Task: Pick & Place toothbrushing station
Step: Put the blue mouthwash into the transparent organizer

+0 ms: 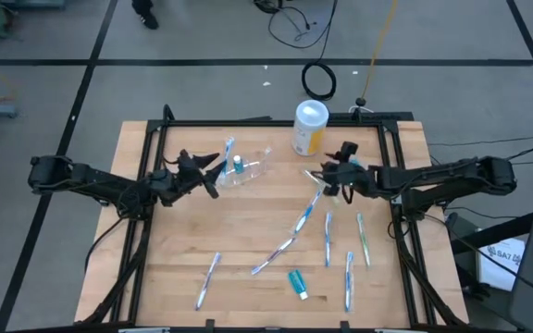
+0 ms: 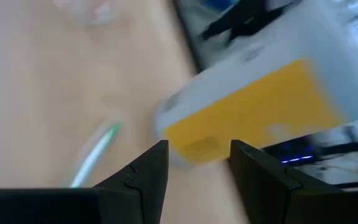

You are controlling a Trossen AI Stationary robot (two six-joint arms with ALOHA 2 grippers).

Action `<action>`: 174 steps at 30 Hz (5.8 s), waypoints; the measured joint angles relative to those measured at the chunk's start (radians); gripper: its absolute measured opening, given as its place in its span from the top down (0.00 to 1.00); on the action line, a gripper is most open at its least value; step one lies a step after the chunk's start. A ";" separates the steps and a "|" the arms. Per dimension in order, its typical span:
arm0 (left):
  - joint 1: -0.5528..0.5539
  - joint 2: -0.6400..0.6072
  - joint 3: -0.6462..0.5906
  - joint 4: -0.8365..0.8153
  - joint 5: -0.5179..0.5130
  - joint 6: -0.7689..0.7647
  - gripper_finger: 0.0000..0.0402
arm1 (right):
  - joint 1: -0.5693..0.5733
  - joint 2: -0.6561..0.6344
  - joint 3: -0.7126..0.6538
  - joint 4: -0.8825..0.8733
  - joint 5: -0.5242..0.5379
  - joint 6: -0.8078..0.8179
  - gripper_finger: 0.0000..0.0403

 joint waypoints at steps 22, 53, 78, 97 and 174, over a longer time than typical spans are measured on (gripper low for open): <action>0.011 0.003 0.000 -0.066 -0.011 -0.123 0.54 | -0.253 0.002 0.123 -0.447 -0.360 -0.036 0.59; 0.048 0.003 0.000 -0.054 -0.010 -0.142 0.54 | -0.498 0.346 0.135 -0.501 -0.584 -0.126 0.61; 0.048 0.003 0.000 -0.067 -0.008 -0.143 0.54 | -0.444 0.250 0.128 -0.406 -0.821 0.037 0.78; 0.049 0.004 0.000 -0.066 0.010 -0.162 0.54 | -0.046 0.337 0.109 0.736 -1.144 0.210 0.76; -0.036 0.592 0.574 -0.181 0.932 0.079 0.71 | 0.004 0.506 0.110 1.179 -1.337 0.450 0.66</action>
